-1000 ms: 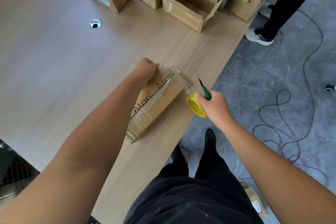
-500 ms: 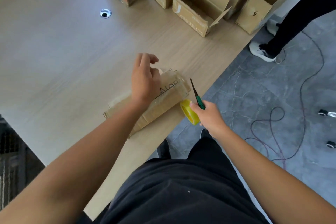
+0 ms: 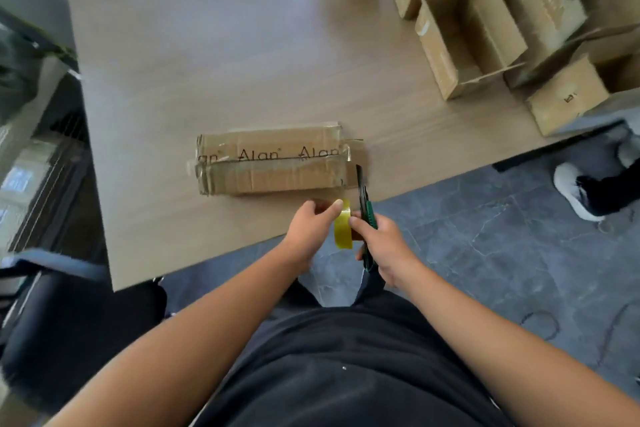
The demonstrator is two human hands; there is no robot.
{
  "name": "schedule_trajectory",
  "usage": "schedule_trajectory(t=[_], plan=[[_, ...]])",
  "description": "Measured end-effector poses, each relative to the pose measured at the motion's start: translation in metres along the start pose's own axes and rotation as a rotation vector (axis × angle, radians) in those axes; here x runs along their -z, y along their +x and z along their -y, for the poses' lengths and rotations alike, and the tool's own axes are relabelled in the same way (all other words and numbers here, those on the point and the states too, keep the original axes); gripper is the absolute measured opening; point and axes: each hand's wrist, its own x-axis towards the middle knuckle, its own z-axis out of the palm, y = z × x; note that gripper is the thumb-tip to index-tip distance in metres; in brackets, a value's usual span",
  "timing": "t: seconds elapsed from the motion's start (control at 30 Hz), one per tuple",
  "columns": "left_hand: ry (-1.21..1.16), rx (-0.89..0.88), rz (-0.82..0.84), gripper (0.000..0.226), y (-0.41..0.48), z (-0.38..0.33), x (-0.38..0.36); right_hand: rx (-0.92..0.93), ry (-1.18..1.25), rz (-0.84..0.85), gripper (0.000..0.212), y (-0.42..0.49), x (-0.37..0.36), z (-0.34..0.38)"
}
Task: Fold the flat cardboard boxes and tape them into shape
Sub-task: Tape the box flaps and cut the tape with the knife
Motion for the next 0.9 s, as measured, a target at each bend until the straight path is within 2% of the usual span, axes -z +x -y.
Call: schedule_trajectory(t=[0.17,0.23,0.3,0.37,0.43,0.53,0.57,0.63,0.83,0.9], plan=[[-0.335,-0.028,-0.044,0.030,0.000,0.019,-0.017,-0.013,-0.039,0.183,0.015,0.009,0.024,0.008],[-0.372,-0.073,-0.053,0.028,-0.004,0.025,-0.024,-0.016,-0.031,0.265,0.016,0.008,0.030,0.013],[-0.381,-0.112,-0.097,0.023,-0.007,0.028,-0.030,0.036,-0.150,0.276,0.017,0.007,0.034,0.018],[-0.353,-0.141,-0.167,0.022,-0.008,0.030,-0.034,0.160,-0.379,0.135,0.022,0.004,0.041,0.027],[-0.328,-0.156,-0.201,0.027,-0.009,0.032,-0.036,0.373,-0.545,0.005,0.028,0.003,0.051,0.041],[-0.282,-0.155,-0.236,0.038,-0.010,0.035,-0.038,0.677,-0.703,0.152,0.019,0.000,0.051,0.071],[-0.262,-0.160,-0.245,0.040,-0.010,0.035,-0.038,0.707,-0.724,0.224,0.013,0.000,0.046,0.081],[-0.258,-0.167,-0.247,0.040,-0.010,0.034,-0.036,0.720,-0.770,0.314,0.018,0.003,0.033,0.097],[-0.277,-0.174,-0.239,0.055,-0.006,0.030,-0.017,1.011,-1.298,0.278,0.023,0.008,0.015,0.103],[-0.270,-0.187,-0.227,0.054,-0.002,0.026,-0.008,1.006,-1.382,0.305,0.027,0.012,0.013,0.105]])
